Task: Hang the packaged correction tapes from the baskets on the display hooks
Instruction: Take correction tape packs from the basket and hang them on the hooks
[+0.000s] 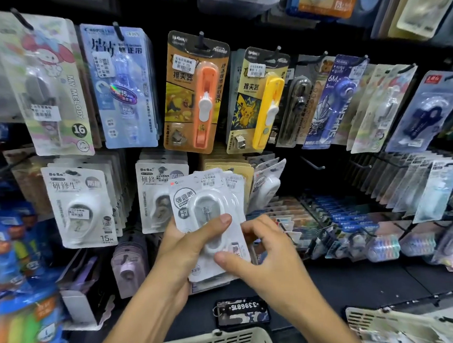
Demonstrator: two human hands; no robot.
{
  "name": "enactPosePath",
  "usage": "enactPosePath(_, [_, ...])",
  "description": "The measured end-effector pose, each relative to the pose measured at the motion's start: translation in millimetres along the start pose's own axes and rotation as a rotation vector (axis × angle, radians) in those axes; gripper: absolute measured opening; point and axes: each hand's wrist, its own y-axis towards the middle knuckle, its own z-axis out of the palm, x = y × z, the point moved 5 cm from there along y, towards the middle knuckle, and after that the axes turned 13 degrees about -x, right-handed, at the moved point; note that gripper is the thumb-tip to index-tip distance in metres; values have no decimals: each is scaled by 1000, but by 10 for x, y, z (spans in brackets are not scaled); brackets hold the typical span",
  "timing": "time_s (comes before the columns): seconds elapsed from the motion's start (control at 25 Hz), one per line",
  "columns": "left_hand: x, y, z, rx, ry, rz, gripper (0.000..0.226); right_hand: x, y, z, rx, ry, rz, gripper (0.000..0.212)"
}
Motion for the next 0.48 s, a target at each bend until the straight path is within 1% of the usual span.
enactPosePath(0.04, [-12,3,-2,1,2,9,63,1,2,34,-16,20,11,33])
enactPosePath(0.08, [-36,6,-11,6,9,17,66,-17,13,32,-24,101,72,30])
enactPosePath(0.16, [-93,5,-32,32,32,24,78,-106,51,1,-18,383,253,24])
enactPosePath(0.2, [-103,16,-46,42,33,19,82,-148,80,-35,-31,496,338,26])
enactPosePath(0.28, [-113,39,-72,50,15,22,78,-243,131,-126,-91,658,470,28])
enactPosePath(0.36, [-123,40,-70,47,3,37,72,-380,171,-264,-215,695,582,23])
enactPosePath(0.48, [-141,48,-90,11,0,59,66,-616,159,-541,-412,563,698,9])
